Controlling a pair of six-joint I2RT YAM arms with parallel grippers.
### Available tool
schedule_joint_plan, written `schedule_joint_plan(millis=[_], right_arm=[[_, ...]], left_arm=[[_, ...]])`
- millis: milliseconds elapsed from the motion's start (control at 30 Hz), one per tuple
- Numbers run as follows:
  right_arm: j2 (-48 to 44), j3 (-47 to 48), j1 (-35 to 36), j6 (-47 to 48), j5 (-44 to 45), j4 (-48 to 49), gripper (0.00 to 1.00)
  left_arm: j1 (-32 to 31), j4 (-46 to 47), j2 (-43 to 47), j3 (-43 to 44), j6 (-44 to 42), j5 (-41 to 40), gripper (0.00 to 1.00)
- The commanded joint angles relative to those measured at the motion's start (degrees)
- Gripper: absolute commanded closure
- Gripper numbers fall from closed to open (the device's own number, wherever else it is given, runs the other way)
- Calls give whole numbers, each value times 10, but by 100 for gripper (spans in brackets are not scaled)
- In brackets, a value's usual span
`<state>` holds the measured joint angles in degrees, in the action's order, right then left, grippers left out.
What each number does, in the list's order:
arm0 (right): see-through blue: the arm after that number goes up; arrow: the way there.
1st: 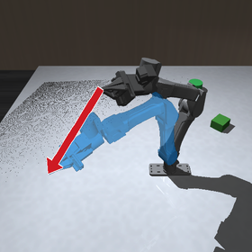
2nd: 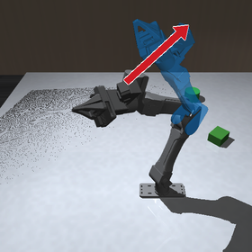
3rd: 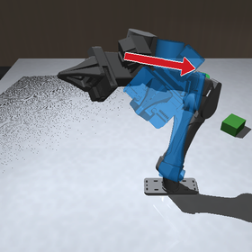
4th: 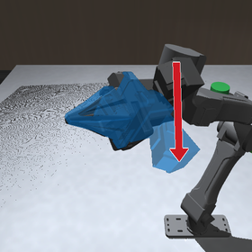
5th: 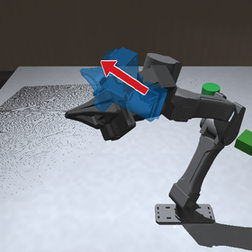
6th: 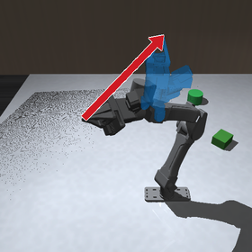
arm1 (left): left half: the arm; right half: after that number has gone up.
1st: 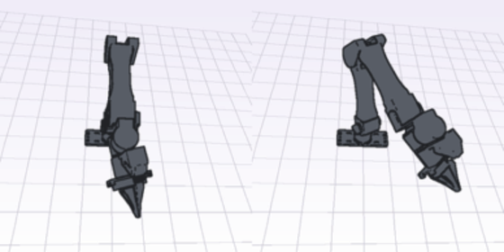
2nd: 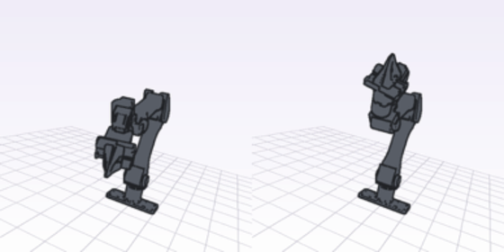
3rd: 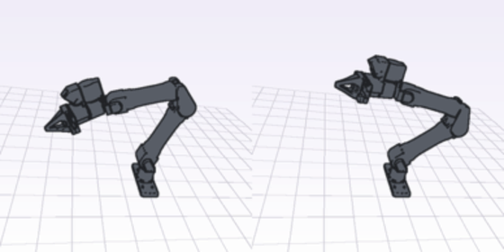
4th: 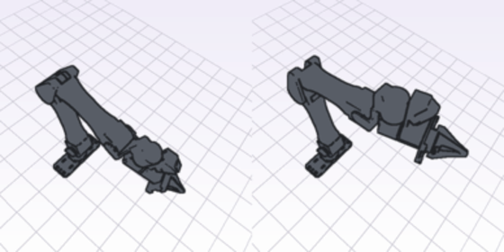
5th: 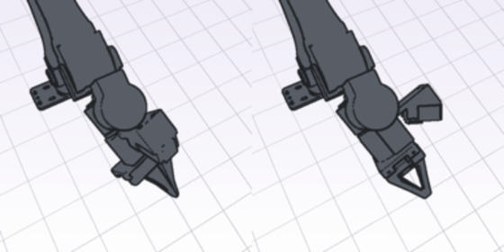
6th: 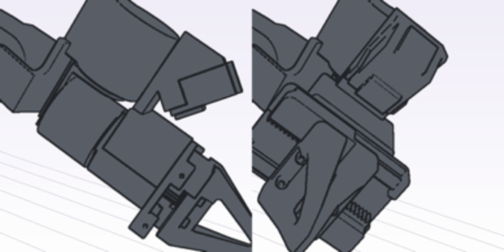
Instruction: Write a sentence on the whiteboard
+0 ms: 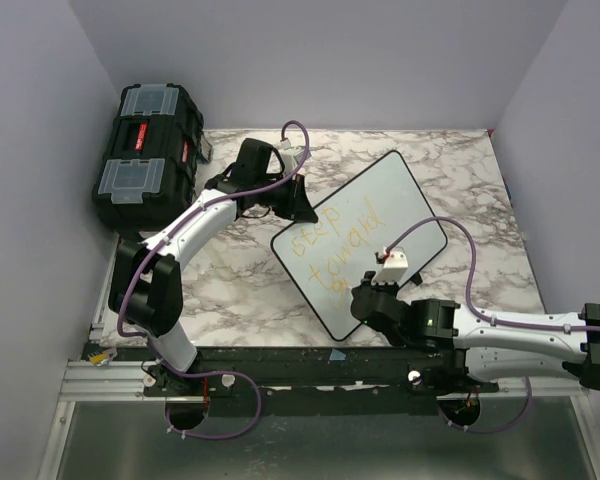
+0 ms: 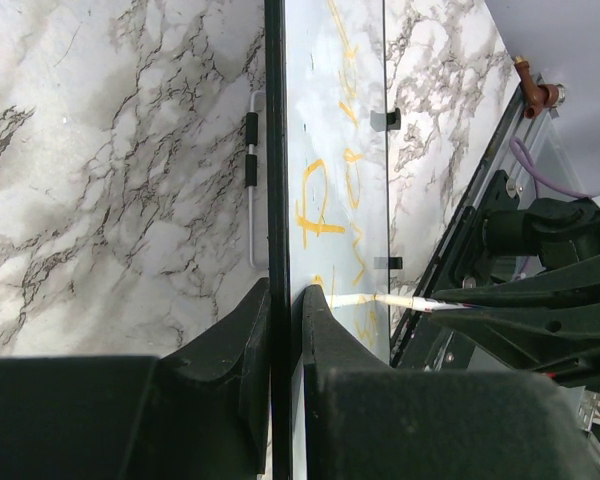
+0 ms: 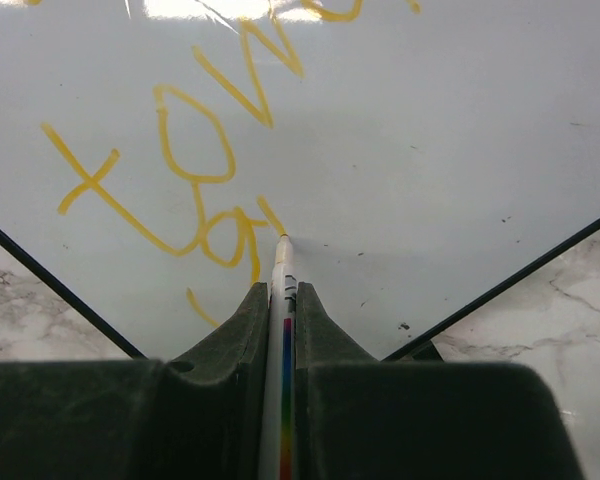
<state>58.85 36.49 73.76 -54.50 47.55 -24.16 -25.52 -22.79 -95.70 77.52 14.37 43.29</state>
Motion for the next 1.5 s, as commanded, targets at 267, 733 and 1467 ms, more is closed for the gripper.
schedule_joint_plan(millis=[267, 733, 1467], right_arm=[[-16, -35, -3, -38, -67, -63, 99], [4, 13, -3, -12, -18, -51, 99], [41, 51, -3, 22, 25, -16, 99]], left_arm=[[-25, -13, -4, -6, -59, -15, 100], [-25, -15, -3, -7, -62, -16, 100], [-25, -14, -3, -8, -62, -16, 100]])
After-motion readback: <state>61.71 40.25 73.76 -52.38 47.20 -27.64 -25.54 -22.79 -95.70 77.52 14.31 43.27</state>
